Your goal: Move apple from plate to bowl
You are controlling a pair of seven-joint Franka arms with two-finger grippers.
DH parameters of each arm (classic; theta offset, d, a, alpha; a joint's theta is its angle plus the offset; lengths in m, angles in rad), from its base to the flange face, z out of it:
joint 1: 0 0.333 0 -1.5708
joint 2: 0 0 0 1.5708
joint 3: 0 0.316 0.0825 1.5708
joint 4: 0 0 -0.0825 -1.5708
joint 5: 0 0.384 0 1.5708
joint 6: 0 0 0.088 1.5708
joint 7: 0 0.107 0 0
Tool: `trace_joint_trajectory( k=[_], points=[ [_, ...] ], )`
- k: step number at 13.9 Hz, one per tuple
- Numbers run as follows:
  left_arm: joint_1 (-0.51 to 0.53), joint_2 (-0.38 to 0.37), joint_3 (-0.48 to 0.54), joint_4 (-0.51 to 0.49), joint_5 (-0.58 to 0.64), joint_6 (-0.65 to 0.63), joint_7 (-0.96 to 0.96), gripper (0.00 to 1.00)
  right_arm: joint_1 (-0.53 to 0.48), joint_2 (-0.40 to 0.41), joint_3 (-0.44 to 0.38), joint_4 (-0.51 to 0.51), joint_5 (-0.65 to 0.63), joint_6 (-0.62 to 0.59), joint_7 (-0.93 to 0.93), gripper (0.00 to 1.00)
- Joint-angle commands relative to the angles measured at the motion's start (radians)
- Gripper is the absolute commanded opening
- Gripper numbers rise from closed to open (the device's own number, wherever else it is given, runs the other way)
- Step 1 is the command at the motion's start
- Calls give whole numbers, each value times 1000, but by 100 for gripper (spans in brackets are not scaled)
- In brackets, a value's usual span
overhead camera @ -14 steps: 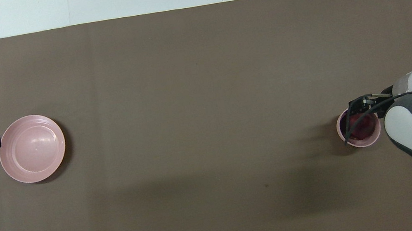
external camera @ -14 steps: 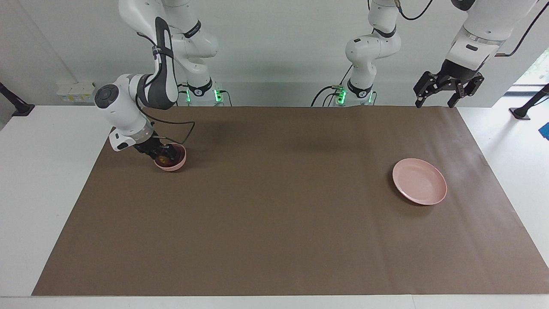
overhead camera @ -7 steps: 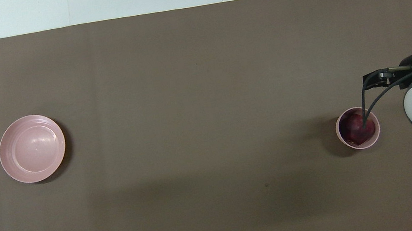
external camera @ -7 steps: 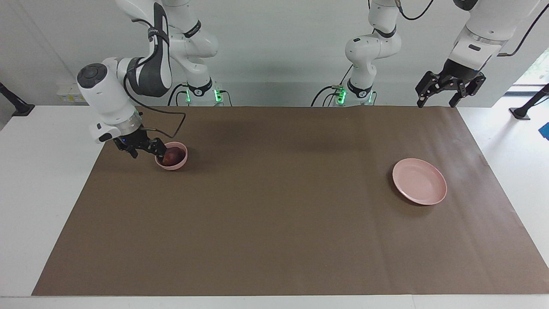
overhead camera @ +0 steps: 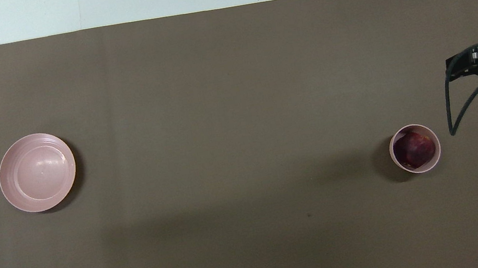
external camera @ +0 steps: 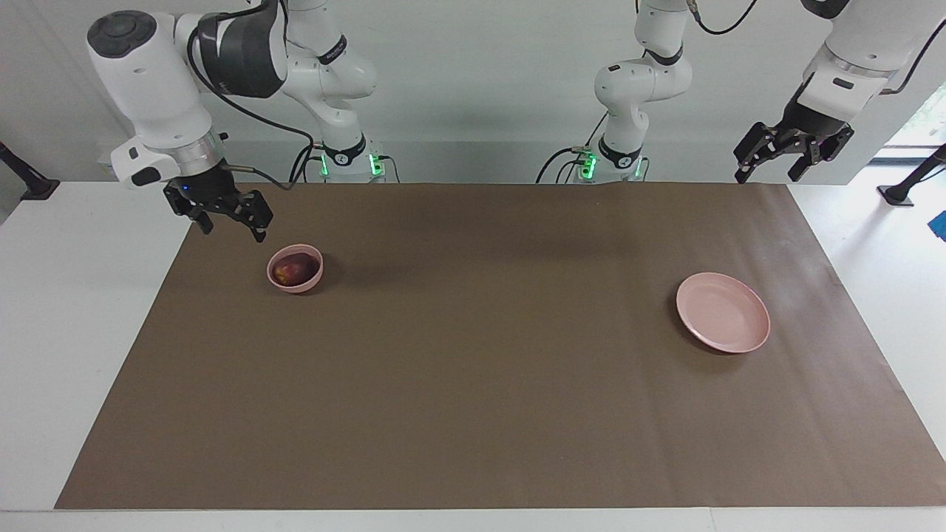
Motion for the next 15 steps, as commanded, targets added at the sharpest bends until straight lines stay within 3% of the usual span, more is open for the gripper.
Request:
trace_joint_trajectory(
  k=[1, 5, 15],
  points=[
    [-14, -8, 11, -2, 10, -18, 0, 100, -10, 33, 7, 121, 38, -124, 16, 100],
    [-13, -8, 13, -2, 10, -18, 0, 100, -13, 59, 9, 224, 41, -210, -6, 100],
    [-14, -8, 13, -2, 10, -18, 0, 100, -6, 26, 10, 157, 37, -161, -88, 100]
  ],
)
